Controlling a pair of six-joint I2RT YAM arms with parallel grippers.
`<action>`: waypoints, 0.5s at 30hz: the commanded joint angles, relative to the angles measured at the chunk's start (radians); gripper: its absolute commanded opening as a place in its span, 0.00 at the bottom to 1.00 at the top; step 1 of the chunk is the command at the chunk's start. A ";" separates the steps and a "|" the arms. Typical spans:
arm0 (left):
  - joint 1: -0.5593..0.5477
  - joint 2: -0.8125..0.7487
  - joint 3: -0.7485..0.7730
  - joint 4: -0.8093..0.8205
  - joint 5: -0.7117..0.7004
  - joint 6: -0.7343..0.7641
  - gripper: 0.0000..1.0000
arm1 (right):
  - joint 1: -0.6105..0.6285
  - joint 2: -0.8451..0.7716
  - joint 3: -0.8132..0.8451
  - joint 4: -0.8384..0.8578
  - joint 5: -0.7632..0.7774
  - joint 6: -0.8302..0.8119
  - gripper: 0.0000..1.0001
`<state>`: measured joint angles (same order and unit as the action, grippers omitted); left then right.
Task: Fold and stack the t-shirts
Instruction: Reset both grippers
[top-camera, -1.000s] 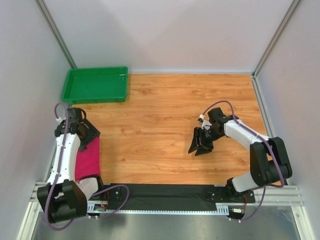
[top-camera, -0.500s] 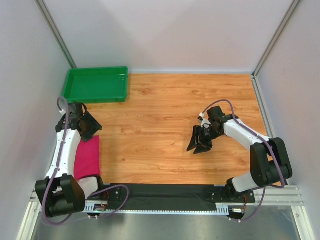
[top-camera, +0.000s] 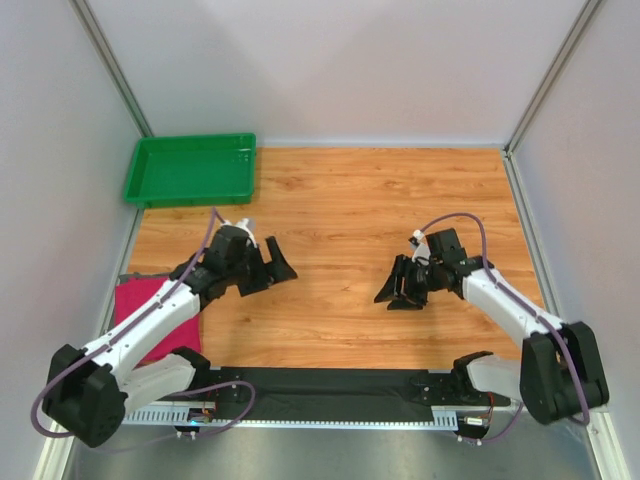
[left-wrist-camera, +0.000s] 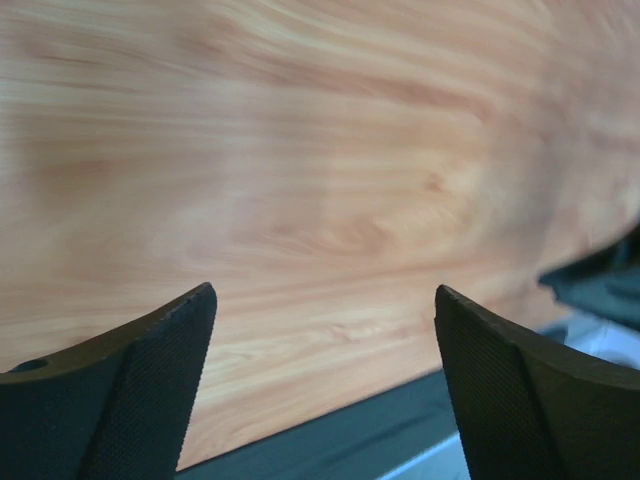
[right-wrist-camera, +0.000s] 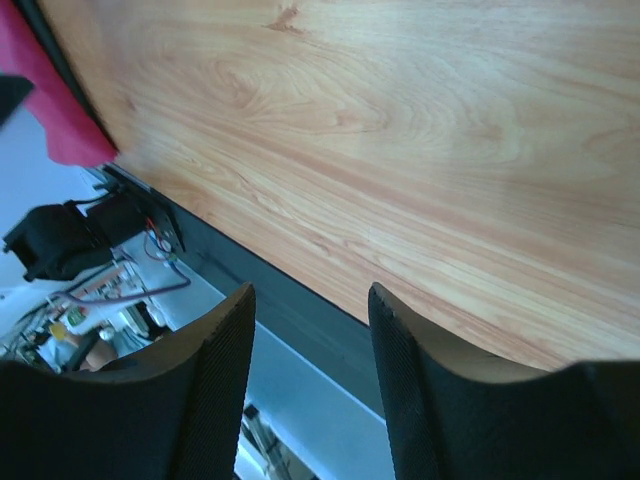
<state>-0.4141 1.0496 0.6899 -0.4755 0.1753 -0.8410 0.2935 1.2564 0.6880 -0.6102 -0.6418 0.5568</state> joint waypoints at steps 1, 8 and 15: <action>-0.193 -0.065 -0.019 0.159 0.000 -0.047 1.00 | 0.006 -0.148 -0.129 0.184 0.057 0.136 0.51; -0.342 -0.345 -0.322 0.381 -0.034 -0.164 1.00 | 0.004 -0.660 -0.417 0.247 0.134 0.302 0.62; -0.350 -0.998 -0.608 0.399 -0.166 -0.286 1.00 | 0.004 -1.236 -0.665 0.166 0.090 0.528 1.00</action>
<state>-0.7589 0.2306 0.1150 -0.1375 0.0860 -1.0542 0.2935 0.1905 0.1127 -0.4088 -0.5449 0.9527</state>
